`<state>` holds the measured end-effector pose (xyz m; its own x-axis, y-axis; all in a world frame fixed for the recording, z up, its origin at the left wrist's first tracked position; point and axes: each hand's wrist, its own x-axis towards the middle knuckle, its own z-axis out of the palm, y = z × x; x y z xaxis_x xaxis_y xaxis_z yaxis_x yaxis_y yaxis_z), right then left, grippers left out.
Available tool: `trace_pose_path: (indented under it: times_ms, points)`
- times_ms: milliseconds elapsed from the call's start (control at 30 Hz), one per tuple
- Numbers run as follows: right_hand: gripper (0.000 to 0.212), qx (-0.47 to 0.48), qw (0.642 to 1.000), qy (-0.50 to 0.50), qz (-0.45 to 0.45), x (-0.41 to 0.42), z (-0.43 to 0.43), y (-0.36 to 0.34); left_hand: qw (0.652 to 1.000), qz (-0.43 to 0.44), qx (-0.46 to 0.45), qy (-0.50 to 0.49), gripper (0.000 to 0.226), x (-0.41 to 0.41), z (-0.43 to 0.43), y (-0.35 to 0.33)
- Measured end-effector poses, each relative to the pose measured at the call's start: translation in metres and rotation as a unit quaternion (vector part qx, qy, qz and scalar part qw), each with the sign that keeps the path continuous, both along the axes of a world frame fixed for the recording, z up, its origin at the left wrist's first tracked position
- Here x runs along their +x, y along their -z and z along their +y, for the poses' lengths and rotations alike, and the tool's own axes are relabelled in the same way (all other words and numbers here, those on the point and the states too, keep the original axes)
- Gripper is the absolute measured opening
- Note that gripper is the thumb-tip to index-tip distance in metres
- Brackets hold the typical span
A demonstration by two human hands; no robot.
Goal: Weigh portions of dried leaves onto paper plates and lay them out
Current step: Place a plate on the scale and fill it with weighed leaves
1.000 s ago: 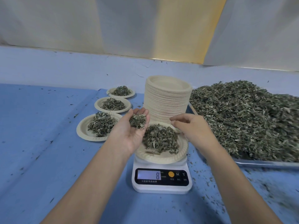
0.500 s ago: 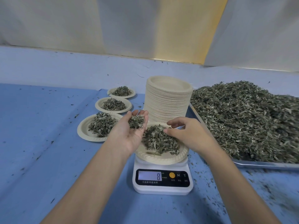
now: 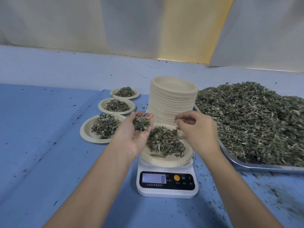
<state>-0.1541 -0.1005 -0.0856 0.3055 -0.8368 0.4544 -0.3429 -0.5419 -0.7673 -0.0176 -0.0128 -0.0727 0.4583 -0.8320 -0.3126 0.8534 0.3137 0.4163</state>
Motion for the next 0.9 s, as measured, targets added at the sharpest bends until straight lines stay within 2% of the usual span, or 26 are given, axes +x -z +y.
trace_pose_path:
  times_ms: [100, 167, 233, 333, 367, 467, 567, 700, 900]
  points:
    - [0.011, 0.060, 0.981, -0.059, -0.176, 0.004, 0.009, -0.010, 1.000, -0.016, 0.006, 0.020, 0.031, -0.005, -0.003, 0.001]
    - [0.013, 0.069, 0.971, -0.109, -0.202, 0.009, 0.018, -0.013, 0.998, -0.027, -0.003, 0.053, 0.033, -0.011, -0.004, 0.002]
    - [0.016, 0.044, 0.976, -0.144, -0.160, 0.013, 0.024, -0.010, 0.995, -0.032, -0.019, 0.092, 0.037, -0.015, -0.003, 0.002]
    - [0.020, -0.010, 0.988, -0.155, -0.020, 0.016, 0.026, -0.003, 0.992, -0.022, -0.028, 0.119, 0.037, -0.015, -0.002, 0.001]
    - [0.021, -0.004, 0.985, -0.170, 0.001, 0.016, 0.025, -0.002, 0.993, -0.014, -0.027, 0.114, 0.034, -0.013, -0.001, 0.001]
    - [0.025, 0.067, 0.969, -0.231, -0.063, 0.014, 0.020, -0.004, 0.995, 0.027, -0.031, 0.086, 0.026, -0.006, 0.000, -0.001]
    - [0.023, 0.075, 0.974, -0.190, -0.101, 0.010, 0.012, -0.004, 0.998, 0.040, -0.021, 0.051, 0.025, 0.002, 0.002, -0.004]
    - [0.019, 0.061, 0.993, -0.102, -0.014, 0.006, 0.002, 0.006, 0.999, 0.032, -0.006, 0.027, 0.025, 0.007, 0.002, -0.004]
    - [0.024, 0.013, 0.992, -0.087, 0.092, 0.006, 0.001, 0.012, 0.999, 0.031, 0.004, 0.014, 0.024, 0.007, 0.002, -0.003]
